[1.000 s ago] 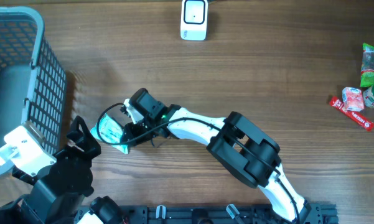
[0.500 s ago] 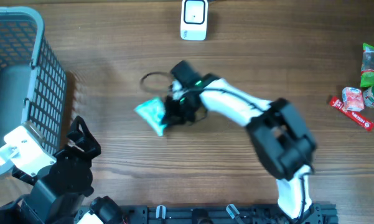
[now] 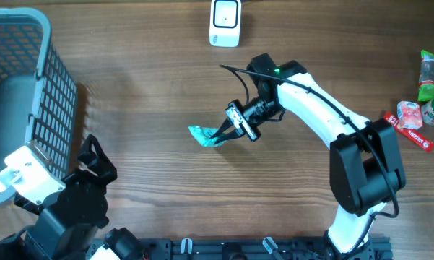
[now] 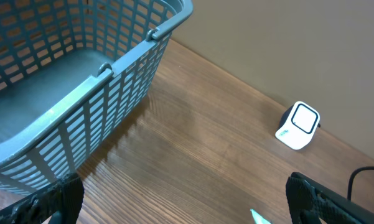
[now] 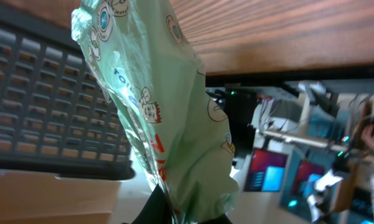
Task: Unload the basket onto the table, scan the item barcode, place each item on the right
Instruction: 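Lift the tissue pack and carry it toward the scanner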
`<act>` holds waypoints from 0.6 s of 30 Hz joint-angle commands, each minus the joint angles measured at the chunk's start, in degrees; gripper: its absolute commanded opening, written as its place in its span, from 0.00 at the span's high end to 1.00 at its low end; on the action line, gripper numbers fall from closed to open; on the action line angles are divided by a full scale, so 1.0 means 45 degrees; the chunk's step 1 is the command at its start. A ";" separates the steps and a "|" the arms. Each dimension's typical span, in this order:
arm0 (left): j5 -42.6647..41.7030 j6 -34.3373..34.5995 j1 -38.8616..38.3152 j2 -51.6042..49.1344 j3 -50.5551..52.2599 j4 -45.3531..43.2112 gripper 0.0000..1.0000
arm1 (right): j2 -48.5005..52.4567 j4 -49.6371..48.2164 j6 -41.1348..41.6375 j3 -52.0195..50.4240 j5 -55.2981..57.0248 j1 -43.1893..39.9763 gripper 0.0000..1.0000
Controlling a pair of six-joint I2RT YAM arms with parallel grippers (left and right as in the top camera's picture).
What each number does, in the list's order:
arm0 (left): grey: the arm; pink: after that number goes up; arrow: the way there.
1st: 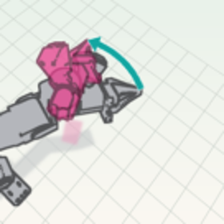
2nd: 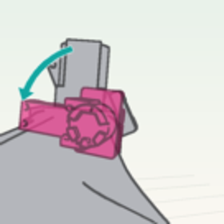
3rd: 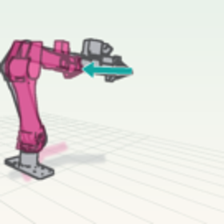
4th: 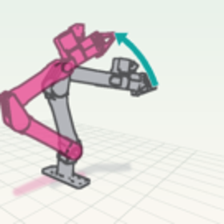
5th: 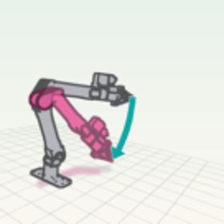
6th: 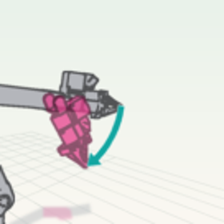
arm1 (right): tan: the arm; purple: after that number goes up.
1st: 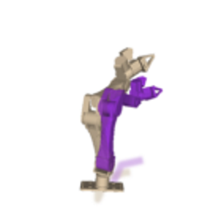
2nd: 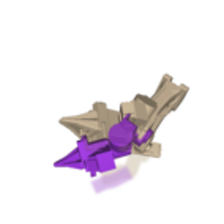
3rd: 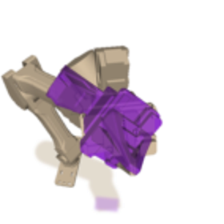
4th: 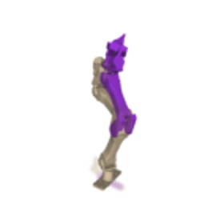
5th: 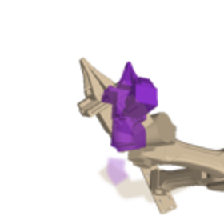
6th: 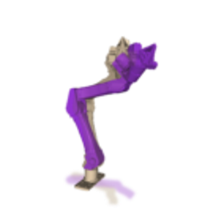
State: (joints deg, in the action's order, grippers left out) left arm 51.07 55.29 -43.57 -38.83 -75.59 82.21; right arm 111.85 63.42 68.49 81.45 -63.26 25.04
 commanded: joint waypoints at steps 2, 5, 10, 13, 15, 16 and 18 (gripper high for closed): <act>0.0073 0.0151 -0.0092 -0.0073 0.0053 -0.0024 0.00 | -0.0155 0.0005 0.2225 -0.0068 -0.0627 0.0015 0.96; 0.0073 0.0151 -0.0092 -0.0073 0.0053 -0.0024 0.00 | -0.0155 0.0005 0.3235 -0.0068 -0.0622 0.0005 0.96; 0.0073 0.0151 -0.0092 -0.0073 0.0053 -0.0024 0.00 | -0.0155 -0.0214 0.2817 -0.0068 -0.2399 -0.0005 0.96; 0.0073 0.0151 -0.0092 -0.0073 0.0053 -0.0024 0.00 | -0.0155 -0.1545 0.0855 -0.0068 -0.4294 -0.0063 0.96; 0.0073 0.0151 -0.0092 -0.0073 0.0053 -0.0024 0.00 | -0.0155 -0.2195 0.0753 -0.0068 -0.5683 -0.0097 0.96; 0.0073 0.0151 -0.0092 -0.0073 0.0053 -0.0024 0.00 | -0.0155 -0.2482 0.0869 -0.0068 -0.6246 -0.0117 0.96; 0.0073 0.0151 -0.0092 -0.0073 0.0053 -0.0024 0.00 | -0.0155 -0.2613 0.1472 -0.0068 -0.6615 -0.0180 0.96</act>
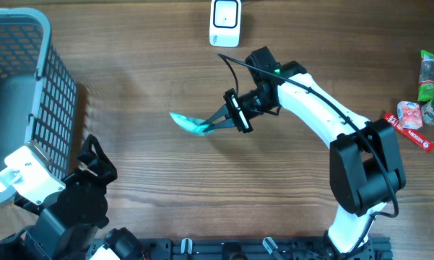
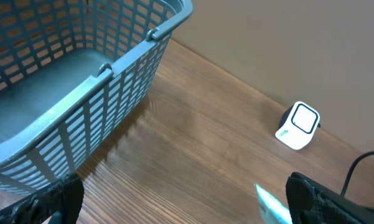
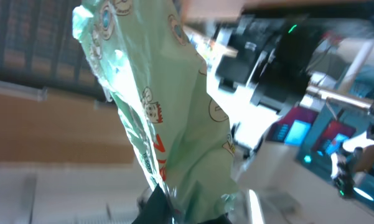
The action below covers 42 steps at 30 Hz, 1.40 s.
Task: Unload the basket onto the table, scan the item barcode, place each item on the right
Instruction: 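Lift the tissue pack and carry it toward the scanner, then hold the tissue pack in front of the scanner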
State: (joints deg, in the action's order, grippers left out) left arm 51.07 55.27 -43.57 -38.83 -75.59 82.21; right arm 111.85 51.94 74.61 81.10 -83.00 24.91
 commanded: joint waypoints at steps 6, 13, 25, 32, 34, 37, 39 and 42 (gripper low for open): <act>0.0073 0.0155 -0.0092 -0.0073 0.0053 -0.0024 0.00 | -0.0155 -0.0219 0.3429 0.0010 -0.2220 -0.0559 0.96; 0.0073 0.0155 -0.0092 -0.0073 0.0053 -0.0024 0.00 | -0.0155 -0.0612 0.7363 0.0010 -0.1807 -0.0967 0.96; 0.0073 0.0155 -0.0092 -0.0073 0.0053 -0.0024 0.00 | -0.0136 0.1768 0.9020 -0.0053 0.1953 -0.2195 0.96; 0.0073 0.0155 -0.0092 -0.0073 0.0053 -0.0024 0.00 | -0.0141 0.0466 0.2210 -0.0053 0.3342 -0.2526 0.96; 0.0073 0.0155 -0.0092 -0.0073 0.0053 -0.0024 0.00 | -0.0141 -0.0690 0.0418 -0.0053 0.3487 -0.2526 0.96; 0.0073 0.0155 -0.0092 -0.0073 0.0053 -0.0024 0.00 | -0.0141 -0.2963 -0.2720 -0.0049 0.3351 -0.2531 0.96; 0.0073 0.0155 -0.0092 -0.0073 0.0053 -0.0024 0.00 | -0.0141 -0.4779 -0.2885 -0.0049 0.3963 -0.2531 0.96; 0.0073 0.0155 -0.0092 -0.0073 0.0053 -0.0024 0.00 | -0.0141 -0.6999 -0.2608 -0.0049 0.5387 -0.2526 0.96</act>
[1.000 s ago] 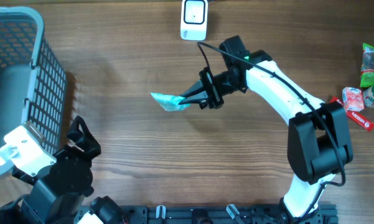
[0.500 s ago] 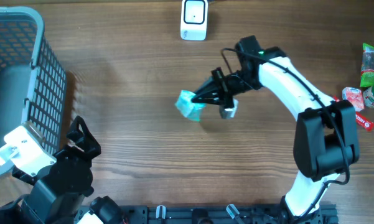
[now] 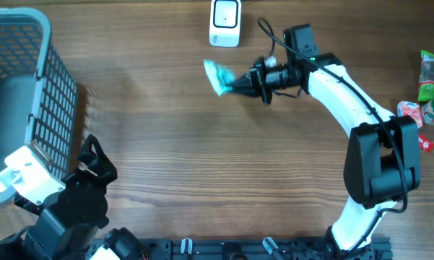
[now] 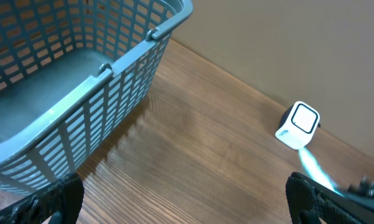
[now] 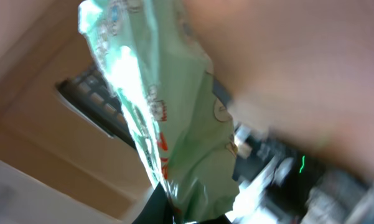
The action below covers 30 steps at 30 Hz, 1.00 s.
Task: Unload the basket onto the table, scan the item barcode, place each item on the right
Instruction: 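Hold the tissue pack in front of the scanner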
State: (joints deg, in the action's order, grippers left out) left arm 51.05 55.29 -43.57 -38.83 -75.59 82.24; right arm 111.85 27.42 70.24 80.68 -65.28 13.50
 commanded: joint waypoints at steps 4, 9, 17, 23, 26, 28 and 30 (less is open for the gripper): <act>0.0078 0.0151 -0.0092 -0.0073 0.0053 -0.0029 0.00 | -0.0141 -0.4226 -0.1112 0.0049 0.2565 0.0010 0.96; 0.0078 0.0151 -0.0092 -0.0073 0.0053 -0.0029 0.00 | -0.0141 -0.5377 -0.0597 0.0097 0.5056 0.0010 0.95; 0.0078 0.0151 -0.0092 -0.0073 0.0053 -0.0029 0.00 | 0.0661 -0.5615 -0.0068 0.0981 0.8053 0.0102 0.95; 0.0078 0.0151 -0.0092 -0.0073 0.0053 -0.0029 0.00 | 0.2526 -0.6348 0.1205 0.2438 0.8743 0.0738 0.96; 0.0078 0.0151 -0.0092 -0.0073 0.0053 -0.0029 0.00 | 0.3487 -0.6013 0.1472 0.3366 0.9190 0.0971 0.95; 0.0078 0.0151 -0.0092 -0.0073 0.0053 -0.0029 0.00 | 0.3832 -0.5979 0.1817 0.3575 0.9243 0.1088 0.96; 0.0078 0.0151 -0.0092 -0.0073 0.0053 -0.0029 0.00 | 0.3934 -0.5741 0.2108 0.3575 0.9709 0.1156 0.95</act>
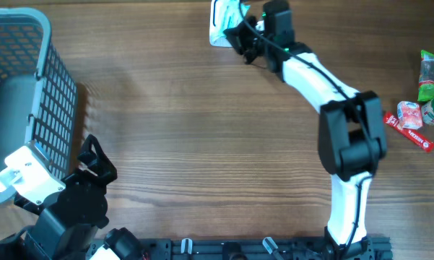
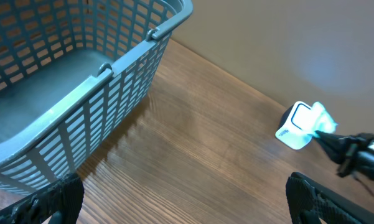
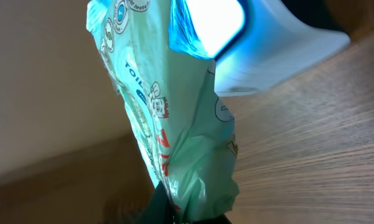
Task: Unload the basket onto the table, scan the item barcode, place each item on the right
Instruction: 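Hold the tissue pack in front of the scanner, then carry the tissue pack right and drop it beside the other items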
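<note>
A pale green printed packet [image 3: 168, 124] hangs upright with my right gripper [image 3: 183, 214] shut on its lower end. Its top edge lies against the lit face of the white scanner [image 3: 267, 43], and blue light falls on it. From overhead, the scanner [image 1: 220, 20] stands at the table's far edge with the right gripper [image 1: 244, 35] right beside it; the packet is mostly hidden there. The left wrist view shows the packet [image 2: 322, 116] glowing at the scanner [image 2: 294, 129]. My left gripper [image 2: 183, 202] stands open near the front left, holding nothing.
A grey-blue mesh basket [image 1: 58, 94] fills the far left, its rim [image 2: 143, 43] close to my left gripper. Loose items lie at the right edge: a green bag [image 1: 433, 72] and a red stick pack [image 1: 411, 131].
My right gripper has moved from just below and right of the scanner up to the scanner itself. The packet now stands at the scanner's face and is lit blue. The left arm has not moved.
My right gripper held the green packet low over the middle of the table, then a little farther left. Later it held the packet up near the scanner, and now against the scanner's lit face. The left gripper stayed open by the basket throughout.
</note>
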`<act>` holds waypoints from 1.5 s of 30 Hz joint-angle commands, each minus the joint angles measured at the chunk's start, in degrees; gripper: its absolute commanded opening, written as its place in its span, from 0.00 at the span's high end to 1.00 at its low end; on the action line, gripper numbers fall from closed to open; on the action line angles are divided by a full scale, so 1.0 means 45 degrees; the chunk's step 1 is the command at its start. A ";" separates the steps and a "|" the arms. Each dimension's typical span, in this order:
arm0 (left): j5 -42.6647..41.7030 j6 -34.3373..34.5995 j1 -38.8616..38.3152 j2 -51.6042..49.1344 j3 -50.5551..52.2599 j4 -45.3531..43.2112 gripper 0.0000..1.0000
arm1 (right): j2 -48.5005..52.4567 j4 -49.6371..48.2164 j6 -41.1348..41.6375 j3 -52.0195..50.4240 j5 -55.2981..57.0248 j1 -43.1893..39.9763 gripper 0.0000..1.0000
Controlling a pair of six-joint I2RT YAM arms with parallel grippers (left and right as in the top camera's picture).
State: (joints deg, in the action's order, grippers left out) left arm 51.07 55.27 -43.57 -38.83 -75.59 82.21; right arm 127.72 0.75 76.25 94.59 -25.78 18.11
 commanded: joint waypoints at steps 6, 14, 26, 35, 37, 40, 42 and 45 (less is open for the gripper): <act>0.0073 0.0155 -0.0092 -0.0073 0.0053 -0.0024 0.00 | 0.0403 0.1141 0.0879 0.0495 0.1972 0.0155 0.95; 0.0073 0.0155 -0.0092 -0.0073 0.0053 -0.0024 0.00 | -0.0510 0.3279 0.0024 0.0505 0.2064 -0.0175 0.95; 0.0073 0.0155 -0.0092 -0.0073 0.0053 -0.0024 0.00 | -0.4974 1.2449 -0.1423 0.0505 1.0516 -0.2161 0.96; 0.0073 0.0155 -0.0092 -0.0073 0.0053 -0.0024 0.00 | -0.4877 1.3245 -0.2356 -0.1175 1.1565 -0.5625 0.96; 0.0073 0.0155 -0.0092 -0.0073 0.0053 -0.0024 0.00 | -0.4877 1.2662 -0.2778 -0.1817 1.1730 -0.6309 0.96; 0.0073 0.0155 -0.0092 -0.0073 0.0053 -0.0024 0.00 | -0.4877 1.1803 -0.4444 -0.2603 1.1472 -0.7208 0.96; 0.0073 0.0155 -0.0092 -0.0073 0.0053 -0.0024 0.00 | -0.4877 1.1385 -0.6222 -0.2715 1.0797 -0.7456 0.92; 0.0073 0.0155 -0.0092 -0.0073 0.0053 -0.0024 0.00 | -0.4935 1.0720 -0.7329 -0.2618 0.8602 -0.7495 0.44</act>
State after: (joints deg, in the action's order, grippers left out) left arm 51.07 55.29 -43.57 -38.83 -75.59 82.21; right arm 104.92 51.31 54.48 82.50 22.37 -16.21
